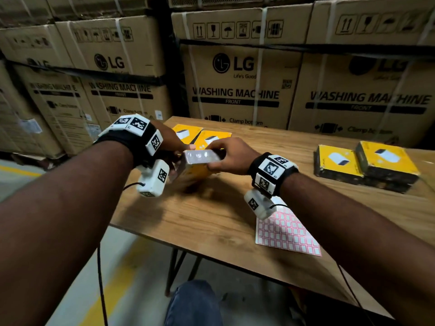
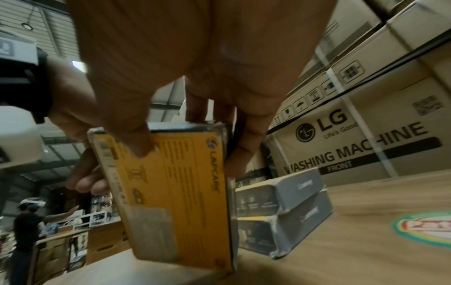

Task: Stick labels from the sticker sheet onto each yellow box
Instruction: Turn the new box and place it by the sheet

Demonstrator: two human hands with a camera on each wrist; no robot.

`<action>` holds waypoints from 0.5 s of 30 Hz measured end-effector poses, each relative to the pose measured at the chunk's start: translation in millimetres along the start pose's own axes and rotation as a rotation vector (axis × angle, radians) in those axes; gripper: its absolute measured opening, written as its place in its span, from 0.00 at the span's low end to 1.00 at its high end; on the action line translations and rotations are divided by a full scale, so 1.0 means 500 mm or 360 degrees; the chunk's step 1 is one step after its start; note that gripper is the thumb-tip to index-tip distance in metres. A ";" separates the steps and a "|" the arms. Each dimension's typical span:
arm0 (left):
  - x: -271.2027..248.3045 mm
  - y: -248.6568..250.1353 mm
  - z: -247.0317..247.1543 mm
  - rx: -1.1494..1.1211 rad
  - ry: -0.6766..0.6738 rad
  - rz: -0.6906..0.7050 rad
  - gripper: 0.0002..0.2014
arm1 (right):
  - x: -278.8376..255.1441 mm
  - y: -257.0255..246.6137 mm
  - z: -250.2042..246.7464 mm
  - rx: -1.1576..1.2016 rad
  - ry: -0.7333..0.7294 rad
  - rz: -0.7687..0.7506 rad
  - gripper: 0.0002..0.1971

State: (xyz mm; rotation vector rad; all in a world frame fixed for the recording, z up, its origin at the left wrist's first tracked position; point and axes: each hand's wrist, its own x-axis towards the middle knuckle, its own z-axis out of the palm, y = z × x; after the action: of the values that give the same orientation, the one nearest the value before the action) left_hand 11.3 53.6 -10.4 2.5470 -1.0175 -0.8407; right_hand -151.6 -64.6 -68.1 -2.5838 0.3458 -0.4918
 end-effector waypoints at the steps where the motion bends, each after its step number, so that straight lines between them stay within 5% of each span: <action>1: -0.009 0.020 -0.001 0.0198 0.0069 0.0036 0.27 | -0.006 0.009 -0.010 0.0053 0.0033 0.0008 0.16; 6: -0.027 0.129 0.021 0.0895 0.0321 0.0176 0.31 | -0.038 0.059 -0.067 0.0187 0.0094 0.0088 0.18; 15: 0.014 0.274 0.111 0.0574 0.0664 0.0551 0.26 | -0.127 0.158 -0.185 0.0138 0.0261 0.0289 0.16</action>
State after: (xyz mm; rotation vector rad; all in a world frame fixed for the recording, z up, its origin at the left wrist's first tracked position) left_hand -92.1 -51.2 3.3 2.5424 -1.5011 -0.0278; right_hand -258.0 -149.4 -49.7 -2.4065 0.5957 -0.6389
